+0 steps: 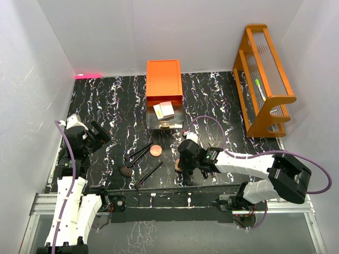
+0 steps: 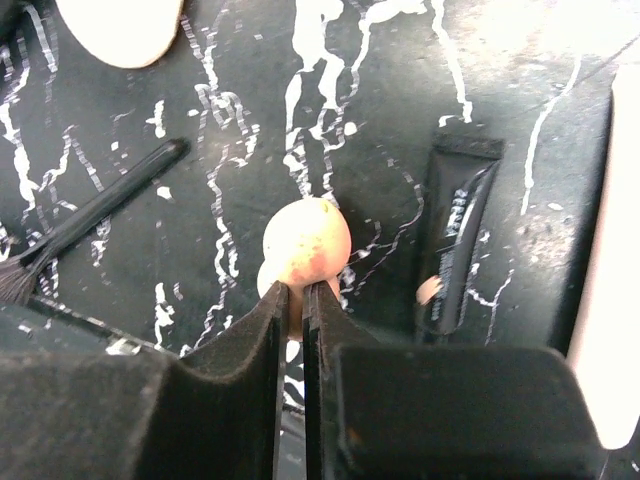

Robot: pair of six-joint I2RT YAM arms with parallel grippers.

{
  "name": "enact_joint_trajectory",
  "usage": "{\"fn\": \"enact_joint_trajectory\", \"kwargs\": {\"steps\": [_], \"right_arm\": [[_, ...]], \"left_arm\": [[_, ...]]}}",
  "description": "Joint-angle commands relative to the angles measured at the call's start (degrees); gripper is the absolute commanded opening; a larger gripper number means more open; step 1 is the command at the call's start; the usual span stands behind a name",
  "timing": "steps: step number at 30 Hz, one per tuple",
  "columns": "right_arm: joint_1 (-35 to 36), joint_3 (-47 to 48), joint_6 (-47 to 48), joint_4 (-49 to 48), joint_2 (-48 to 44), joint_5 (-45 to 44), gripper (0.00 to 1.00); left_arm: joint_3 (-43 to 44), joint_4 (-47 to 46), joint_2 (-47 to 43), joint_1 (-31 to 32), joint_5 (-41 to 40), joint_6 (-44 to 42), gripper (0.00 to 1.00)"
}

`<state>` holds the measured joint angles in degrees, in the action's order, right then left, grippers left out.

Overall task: Organize the makeup
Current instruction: Pick up the makeup tool from the center of the board, then place the makeup tool in the drawer.

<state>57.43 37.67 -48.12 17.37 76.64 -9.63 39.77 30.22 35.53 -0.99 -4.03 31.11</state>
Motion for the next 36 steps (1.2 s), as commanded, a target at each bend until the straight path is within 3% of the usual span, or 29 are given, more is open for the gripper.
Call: {"fn": "enact_joint_trajectory", "kwargs": {"steps": [1, 7, 14, 22, 26, 30, 36], "right_arm": [[2.82, 6.75, 0.04, 4.97, -3.95, -2.39, 0.08], [6.80, 17.56, 2.58, 16.72, -6.78, 0.18, 0.08], [9.45, 29.29, 8.07, 21.89, -7.31, 2.82, 0.09], [8.41, 43.36, 14.34, 23.99, -6.06, -23.62, 0.11], [1.56, 47.12, 19.13, 22.32, -3.10, -26.79, 0.11], [-6.91, 48.89, 23.82, 19.30, 0.54, -21.09, 0.11], [-11.68, 49.35, 27.62, 15.90, 5.88, -17.42, 0.11]], "left_arm": [[0.53, -0.04, -0.55, 0.20, 0.17, -0.09, 0.87], [0.54, -0.07, -0.63, 0.14, 0.08, -0.09, 0.87], [0.50, -0.12, -0.64, 0.12, 0.16, -0.09, 0.87], [0.50, -0.07, -0.68, 0.20, 0.12, -0.09, 0.87], [0.49, -0.12, -0.64, 0.12, 0.25, -0.09, 0.87], [0.50, -0.08, -0.80, 0.12, 0.25, -0.09, 0.87], [0.45, -0.17, -0.77, 0.15, 0.30, -0.09, 0.87]]}}
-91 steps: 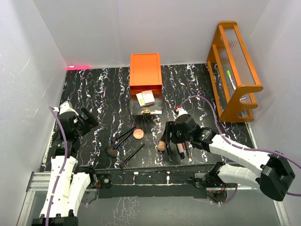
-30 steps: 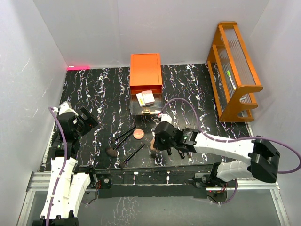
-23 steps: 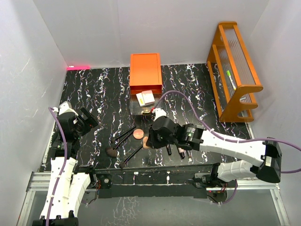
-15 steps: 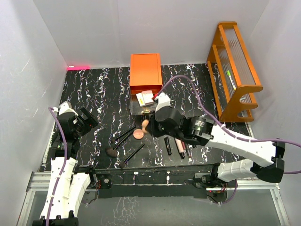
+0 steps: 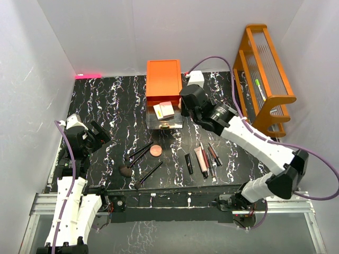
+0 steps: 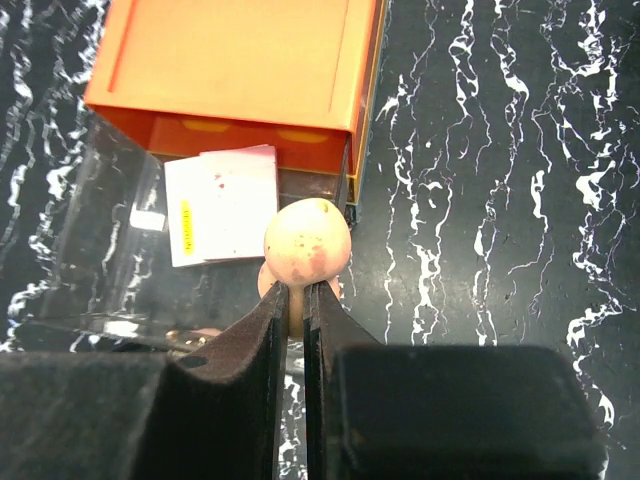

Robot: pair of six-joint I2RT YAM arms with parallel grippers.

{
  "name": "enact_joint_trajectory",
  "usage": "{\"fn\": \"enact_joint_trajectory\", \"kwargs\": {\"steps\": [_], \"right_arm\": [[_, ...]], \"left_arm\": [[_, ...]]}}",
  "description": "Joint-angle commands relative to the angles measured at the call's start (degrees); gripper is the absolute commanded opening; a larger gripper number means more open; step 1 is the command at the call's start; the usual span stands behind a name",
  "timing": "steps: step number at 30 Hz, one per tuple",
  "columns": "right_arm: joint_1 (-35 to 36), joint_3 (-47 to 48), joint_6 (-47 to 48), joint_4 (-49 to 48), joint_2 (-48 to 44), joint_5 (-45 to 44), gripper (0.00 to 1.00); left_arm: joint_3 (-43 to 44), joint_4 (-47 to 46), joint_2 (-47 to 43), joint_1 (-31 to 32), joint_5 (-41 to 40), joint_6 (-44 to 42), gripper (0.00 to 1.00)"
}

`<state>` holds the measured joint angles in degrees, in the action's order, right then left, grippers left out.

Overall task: Organize the makeup
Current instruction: Place the makeup tool in the drawer.

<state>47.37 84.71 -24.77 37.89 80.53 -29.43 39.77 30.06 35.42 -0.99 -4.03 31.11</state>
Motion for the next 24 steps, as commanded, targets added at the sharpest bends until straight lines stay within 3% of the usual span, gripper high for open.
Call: {"fn": "enact_joint_trajectory", "kwargs": {"steps": [1, 15, 24], "right_arm": [[-2.19, 2.68, 4.48, -4.79, 2.81, 3.08, 0.11], [-4.42, 6.00, 6.04, -6.08, 9.27, 8.09, 0.13], [-4.71, 8.16, 6.30, -5.70, 11.49, 9.10, 0.50]], "left_arm": [[0.46, -0.05, -0.62, 0.19, 0.26, -0.09, 0.87], [0.41, -0.18, -0.55, 0.21, 0.52, -0.09, 0.87], [0.40, -0.32, -0.44, 0.16, 0.87, -0.14, 0.87]]}}
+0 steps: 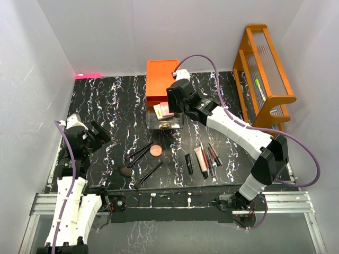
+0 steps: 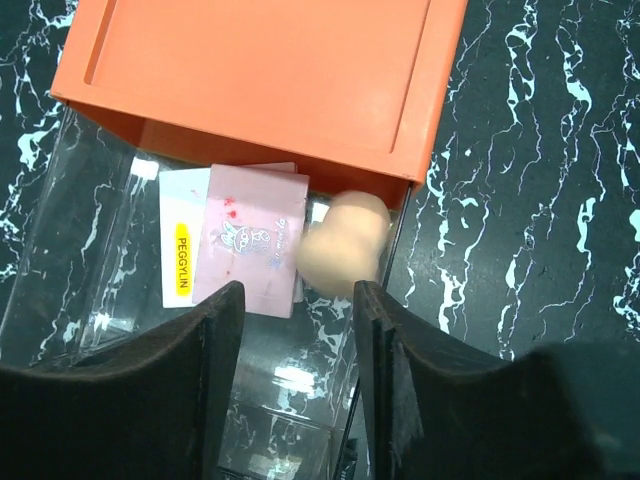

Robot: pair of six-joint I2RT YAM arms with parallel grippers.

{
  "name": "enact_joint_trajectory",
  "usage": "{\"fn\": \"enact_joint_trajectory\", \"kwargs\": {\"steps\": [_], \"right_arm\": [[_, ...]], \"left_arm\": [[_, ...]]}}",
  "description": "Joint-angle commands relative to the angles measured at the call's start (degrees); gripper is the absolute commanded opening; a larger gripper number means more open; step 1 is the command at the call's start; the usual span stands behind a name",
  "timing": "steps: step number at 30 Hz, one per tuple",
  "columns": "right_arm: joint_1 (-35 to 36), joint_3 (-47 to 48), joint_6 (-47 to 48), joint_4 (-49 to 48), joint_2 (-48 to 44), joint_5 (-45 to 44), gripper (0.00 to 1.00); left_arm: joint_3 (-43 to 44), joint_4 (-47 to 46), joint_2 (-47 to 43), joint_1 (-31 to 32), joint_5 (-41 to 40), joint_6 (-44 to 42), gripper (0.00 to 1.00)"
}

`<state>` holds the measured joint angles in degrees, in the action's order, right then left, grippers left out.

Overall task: Organize the makeup
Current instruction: Place the makeup tool in the drawer.

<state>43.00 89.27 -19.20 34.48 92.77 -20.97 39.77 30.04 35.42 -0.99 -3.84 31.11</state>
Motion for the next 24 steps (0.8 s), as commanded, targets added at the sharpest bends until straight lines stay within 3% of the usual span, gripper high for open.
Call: {"fn": "enact_joint_trajectory", "kwargs": {"steps": [1, 5, 9, 14, 18, 24], "right_arm": [[-0.36, 3.76, 0.77, -2.28, -1.02, 1.31, 0.52], [-0.34, 0.99, 2.04, -5.12, -5.21, 8.72, 0.53], [2.91, -10.11, 3.58, -14.45, -14.60, 18.57, 0.52], [17.84, -25.72, 4.15, -22.78, -22.98, 11.96, 0.51], [27.74, -36.55, -0.83, -30.32, -24.74, 5.58, 0.51], [31.53, -45.78, -6.74, -37.87, -21.69, -1.36, 0.52]], "left_arm": [[0.34, -0.28, -0.44, 0.12, 0.69, -0.14, 0.87], [0.37, -0.26, -0.44, 0.13, 0.74, -0.11, 0.87], [0.38, -0.23, -0.52, 0.14, 0.67, -0.14, 0.87], [0.38, -0.23, -0.75, 0.14, 0.46, -0.10, 0.87], [0.40, -0.17, -0.79, 0.12, 0.39, -0.14, 0.87], [0.46, -0.21, -0.97, 0.19, 0.48, -0.18, 0.87]]}}
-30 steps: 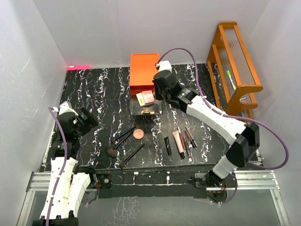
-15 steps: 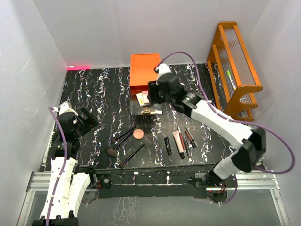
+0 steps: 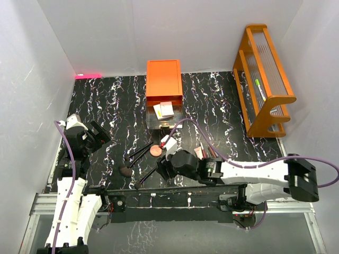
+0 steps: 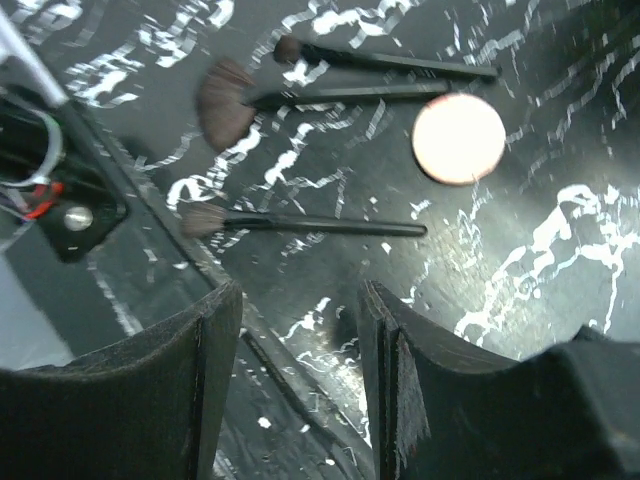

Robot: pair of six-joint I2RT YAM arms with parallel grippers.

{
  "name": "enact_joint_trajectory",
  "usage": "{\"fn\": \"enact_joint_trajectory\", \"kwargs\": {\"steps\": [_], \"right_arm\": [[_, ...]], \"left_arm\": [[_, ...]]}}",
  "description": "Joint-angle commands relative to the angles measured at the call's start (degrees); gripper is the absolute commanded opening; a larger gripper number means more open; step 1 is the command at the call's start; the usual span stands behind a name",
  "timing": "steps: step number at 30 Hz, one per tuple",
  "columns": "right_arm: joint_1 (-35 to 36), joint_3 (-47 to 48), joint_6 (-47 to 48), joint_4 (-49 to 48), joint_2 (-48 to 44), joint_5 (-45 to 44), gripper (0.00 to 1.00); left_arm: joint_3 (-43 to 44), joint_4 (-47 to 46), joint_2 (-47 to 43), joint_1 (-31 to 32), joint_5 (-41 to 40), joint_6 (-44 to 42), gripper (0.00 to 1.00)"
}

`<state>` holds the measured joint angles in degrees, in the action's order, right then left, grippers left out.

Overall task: Organize the makeup
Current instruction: Pick up the makeup tool from the center of the board.

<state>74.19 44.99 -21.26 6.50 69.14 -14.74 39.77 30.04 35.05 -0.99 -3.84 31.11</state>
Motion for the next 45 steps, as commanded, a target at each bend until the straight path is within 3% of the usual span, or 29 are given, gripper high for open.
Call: {"fn": "enact_joint_trajectory", "kwargs": {"steps": [1, 12, 23, 45], "right_arm": [[0.34, -1.33, -5.19, -9.82, 3.26, -8.85, 0.52], [0.34, 5.27, -4.27, -8.79, 17.70, -16.90, 0.53], [0.34, 13.37, 4.97, -5.57, 27.75, -18.47, 0.51], [-0.10, 19.42, 5.89, -1.44, 38.63, -23.73, 0.48]], "left_arm": [[0.43, -0.22, -0.59, 0.18, 0.49, -0.21, 0.87], [0.44, -0.17, -1.08, 0.15, 0.50, -0.22, 0.87], [0.72, 0.27, -1.98, 0.21, -0.39, -0.09, 0.87], [0.79, 0.63, -2.75, 0.19, -1.17, 0.04, 0.87]]}}
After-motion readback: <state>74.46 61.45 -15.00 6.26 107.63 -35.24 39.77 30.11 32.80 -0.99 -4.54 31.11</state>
